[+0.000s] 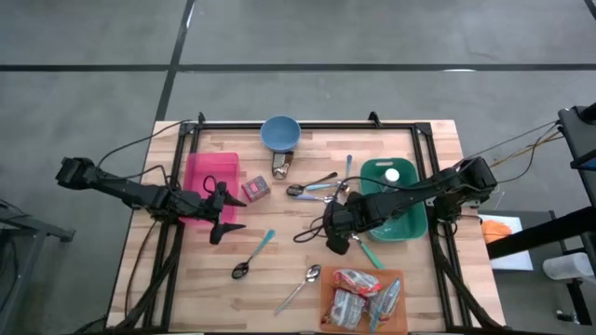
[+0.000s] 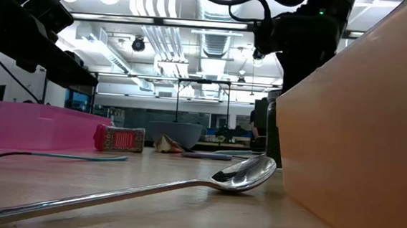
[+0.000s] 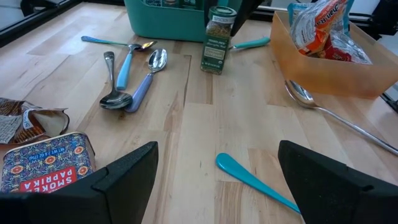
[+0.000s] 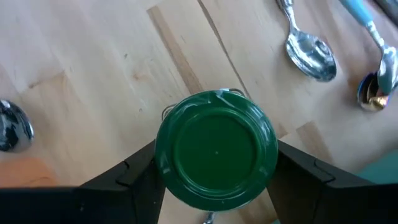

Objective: Pick & Place Food Item
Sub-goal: Put the green seasoning bottle into the green bin

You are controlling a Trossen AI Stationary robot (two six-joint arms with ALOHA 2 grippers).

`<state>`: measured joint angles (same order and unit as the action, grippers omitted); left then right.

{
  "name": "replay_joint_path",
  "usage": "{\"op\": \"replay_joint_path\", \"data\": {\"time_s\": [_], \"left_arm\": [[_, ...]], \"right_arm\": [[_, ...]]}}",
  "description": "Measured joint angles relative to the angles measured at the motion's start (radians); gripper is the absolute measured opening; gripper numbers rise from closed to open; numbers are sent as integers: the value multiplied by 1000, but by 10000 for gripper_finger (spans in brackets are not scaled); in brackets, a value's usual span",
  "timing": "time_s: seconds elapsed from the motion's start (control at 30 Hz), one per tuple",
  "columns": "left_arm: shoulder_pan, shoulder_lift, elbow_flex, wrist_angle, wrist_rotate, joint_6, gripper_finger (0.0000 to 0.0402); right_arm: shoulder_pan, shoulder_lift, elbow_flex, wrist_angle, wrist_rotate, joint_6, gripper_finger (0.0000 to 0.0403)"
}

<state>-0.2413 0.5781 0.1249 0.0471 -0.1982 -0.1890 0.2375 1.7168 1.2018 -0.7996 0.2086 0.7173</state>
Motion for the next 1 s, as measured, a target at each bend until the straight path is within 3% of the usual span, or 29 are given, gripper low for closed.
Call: {"op": "replay_joint_path", "data": {"time_s": [0.33, 0.53, 1.0], "left_arm": [[0, 0, 0, 0, 0, 0, 336], [0, 0, 0, 0, 0, 0, 336], [0, 0, 0, 0, 0, 0, 336]], "right_arm": [[0, 0, 0, 4, 3, -32, 226], [0, 0, 0, 7, 3, -31, 191], [0, 0, 0, 7, 3, -33, 191]]}}
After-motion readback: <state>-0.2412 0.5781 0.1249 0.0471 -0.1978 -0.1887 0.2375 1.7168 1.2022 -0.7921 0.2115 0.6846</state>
